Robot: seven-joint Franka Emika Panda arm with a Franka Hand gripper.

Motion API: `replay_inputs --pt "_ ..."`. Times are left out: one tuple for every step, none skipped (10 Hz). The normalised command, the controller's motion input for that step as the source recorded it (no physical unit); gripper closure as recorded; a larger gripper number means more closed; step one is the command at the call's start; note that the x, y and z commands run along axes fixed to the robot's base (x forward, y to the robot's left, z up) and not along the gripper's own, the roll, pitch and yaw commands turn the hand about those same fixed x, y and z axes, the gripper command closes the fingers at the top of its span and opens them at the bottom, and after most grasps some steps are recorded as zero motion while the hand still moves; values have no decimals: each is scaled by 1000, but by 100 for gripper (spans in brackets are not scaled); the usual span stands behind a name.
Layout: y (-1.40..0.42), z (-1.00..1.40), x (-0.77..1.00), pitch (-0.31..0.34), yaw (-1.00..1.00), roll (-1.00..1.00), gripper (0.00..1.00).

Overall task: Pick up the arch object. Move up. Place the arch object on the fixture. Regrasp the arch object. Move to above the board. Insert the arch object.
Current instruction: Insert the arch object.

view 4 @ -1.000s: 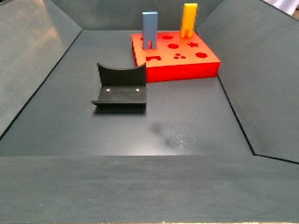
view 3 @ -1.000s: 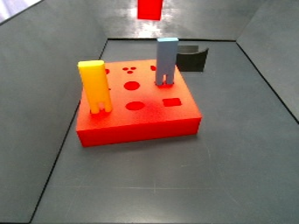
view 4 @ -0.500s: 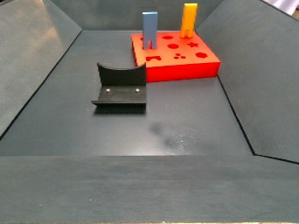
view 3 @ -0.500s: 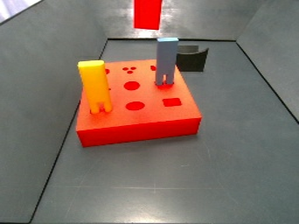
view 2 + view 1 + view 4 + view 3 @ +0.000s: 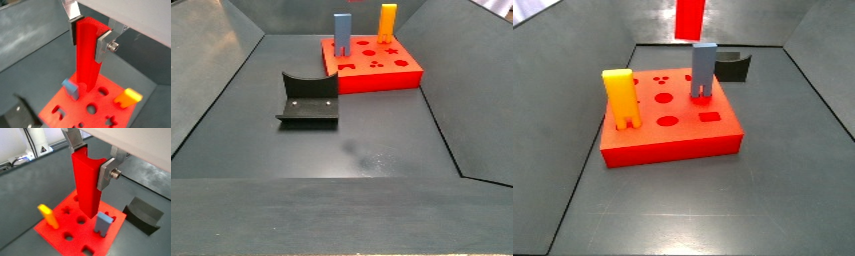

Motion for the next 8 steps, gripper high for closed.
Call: replay_inputs --pt "751 -1000 0 -107 503 -16 100" --pt "746 -1000 0 -114 511 -13 100" --pt "757 -954 0 -151 494 -33 100" --pt "814 -400 -89 -133 149 -290 100" --pt "677 406 -106 -9 29 -500 100" --pt "594 640 -14 -59 54 -500 100" --pt "506 474 0 -159 94 -500 100" --pt "491 -457 -149 -269 123 -273 100"
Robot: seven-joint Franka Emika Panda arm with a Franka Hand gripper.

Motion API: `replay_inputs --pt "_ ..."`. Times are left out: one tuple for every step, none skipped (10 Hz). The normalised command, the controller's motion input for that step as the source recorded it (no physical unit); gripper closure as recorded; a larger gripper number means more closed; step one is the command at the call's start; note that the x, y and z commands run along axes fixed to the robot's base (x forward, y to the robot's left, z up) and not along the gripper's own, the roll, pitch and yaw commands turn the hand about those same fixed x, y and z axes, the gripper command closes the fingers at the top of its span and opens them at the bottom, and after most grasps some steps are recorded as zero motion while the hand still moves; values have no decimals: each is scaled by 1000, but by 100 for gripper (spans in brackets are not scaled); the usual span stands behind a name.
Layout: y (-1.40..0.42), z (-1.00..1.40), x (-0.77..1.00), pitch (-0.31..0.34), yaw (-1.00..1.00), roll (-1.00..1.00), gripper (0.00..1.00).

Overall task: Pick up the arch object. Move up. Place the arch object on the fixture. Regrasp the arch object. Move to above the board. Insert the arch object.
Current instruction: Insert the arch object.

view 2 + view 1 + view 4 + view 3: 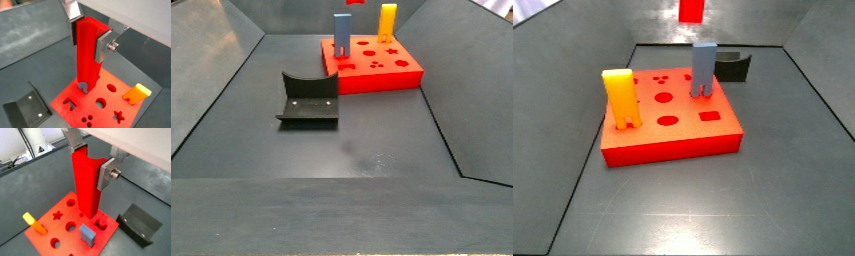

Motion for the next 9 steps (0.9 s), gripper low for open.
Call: replay_inputs --pt "449 -914 0 -159 220 -44 100" --pt "340 -1000 209 -76 371 11 100" --pt "326 -1000 240 -79 526 0 100" --pt "340 -931 217 -83 569 0 100" --pt "200 -831 220 -67 537 83 100" --pt "0 -949 180 -46 374 143 100" --pt "-60 -826 0 -120 106 179 100" --pt "-20 -569 0 -81 -77 103 100" --pt "0 -471 0 -16 -200 131 100"
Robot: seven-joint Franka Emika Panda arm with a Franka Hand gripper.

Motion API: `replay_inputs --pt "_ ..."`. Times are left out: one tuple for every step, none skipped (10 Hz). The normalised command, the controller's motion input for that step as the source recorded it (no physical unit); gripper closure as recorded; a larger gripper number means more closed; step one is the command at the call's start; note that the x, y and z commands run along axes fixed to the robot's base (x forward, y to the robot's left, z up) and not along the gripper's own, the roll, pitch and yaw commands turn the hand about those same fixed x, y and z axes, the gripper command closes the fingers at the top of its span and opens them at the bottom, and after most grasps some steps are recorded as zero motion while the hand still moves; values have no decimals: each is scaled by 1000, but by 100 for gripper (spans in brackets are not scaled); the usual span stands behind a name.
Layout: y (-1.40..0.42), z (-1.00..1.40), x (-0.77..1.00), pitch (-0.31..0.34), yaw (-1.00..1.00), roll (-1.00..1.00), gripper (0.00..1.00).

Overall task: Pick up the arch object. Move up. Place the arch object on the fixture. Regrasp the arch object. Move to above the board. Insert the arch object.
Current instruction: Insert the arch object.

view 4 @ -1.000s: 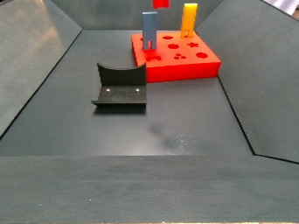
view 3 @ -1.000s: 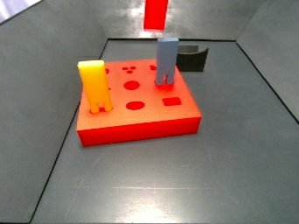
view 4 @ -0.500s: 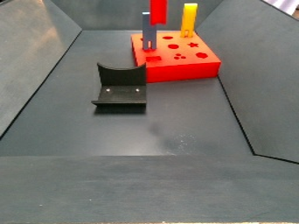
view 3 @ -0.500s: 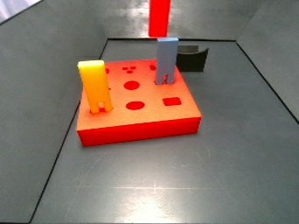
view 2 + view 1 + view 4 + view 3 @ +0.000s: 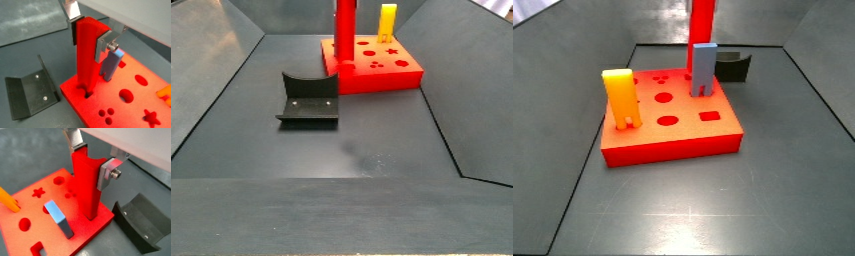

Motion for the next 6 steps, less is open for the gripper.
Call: replay_inputs --pt "0 -191 -77 0 -197 23 100" --pt "20 -160 -106 0 -191 0 100" --pt "0 -237 -86 0 -189 0 100" --pt "0 -286 -94 -14 -154 0 100" --pt "0 -411 0 -69 -77 0 100" --pt "3 -494 220 -90 -20 0 100"
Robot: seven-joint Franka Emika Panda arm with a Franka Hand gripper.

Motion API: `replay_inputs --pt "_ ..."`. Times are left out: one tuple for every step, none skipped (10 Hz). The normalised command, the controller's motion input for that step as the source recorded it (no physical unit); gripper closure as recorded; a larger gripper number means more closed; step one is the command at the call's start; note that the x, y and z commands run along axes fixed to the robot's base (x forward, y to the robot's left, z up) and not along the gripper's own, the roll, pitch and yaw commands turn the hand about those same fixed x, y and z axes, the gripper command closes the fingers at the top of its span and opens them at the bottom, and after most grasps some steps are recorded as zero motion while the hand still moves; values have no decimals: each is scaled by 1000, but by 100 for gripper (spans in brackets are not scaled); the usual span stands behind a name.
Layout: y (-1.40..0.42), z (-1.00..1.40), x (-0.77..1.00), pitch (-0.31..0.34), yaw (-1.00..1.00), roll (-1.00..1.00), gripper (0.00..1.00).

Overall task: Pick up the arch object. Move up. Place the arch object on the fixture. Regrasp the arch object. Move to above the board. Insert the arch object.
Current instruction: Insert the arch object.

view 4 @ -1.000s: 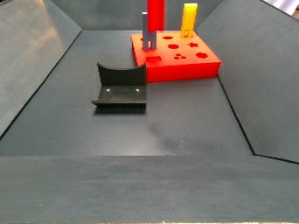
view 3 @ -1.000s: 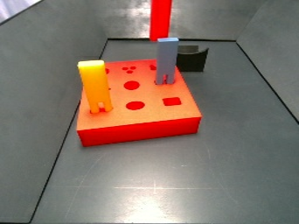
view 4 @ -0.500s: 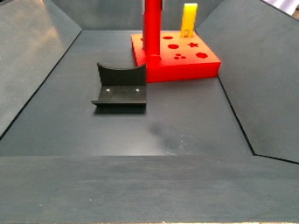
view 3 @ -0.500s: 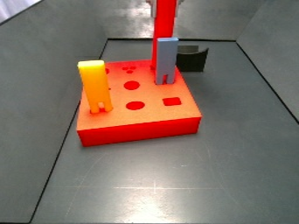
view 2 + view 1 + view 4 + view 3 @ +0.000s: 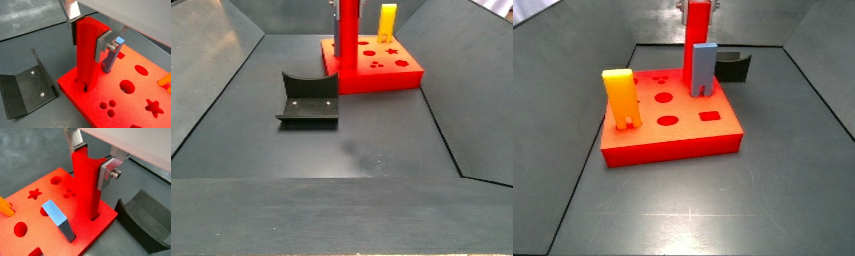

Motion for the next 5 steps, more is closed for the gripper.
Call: replay_inputs --pt "43 -543 389 -31 -66 0 100" --pt "63 -566 343 0 -154 0 100" --pt "57 -509 89 -43 -166 0 100" --pt "0 -609 -66 -83 -131 46 100" --pt "0 -626 -69 -117 -111 36 100"
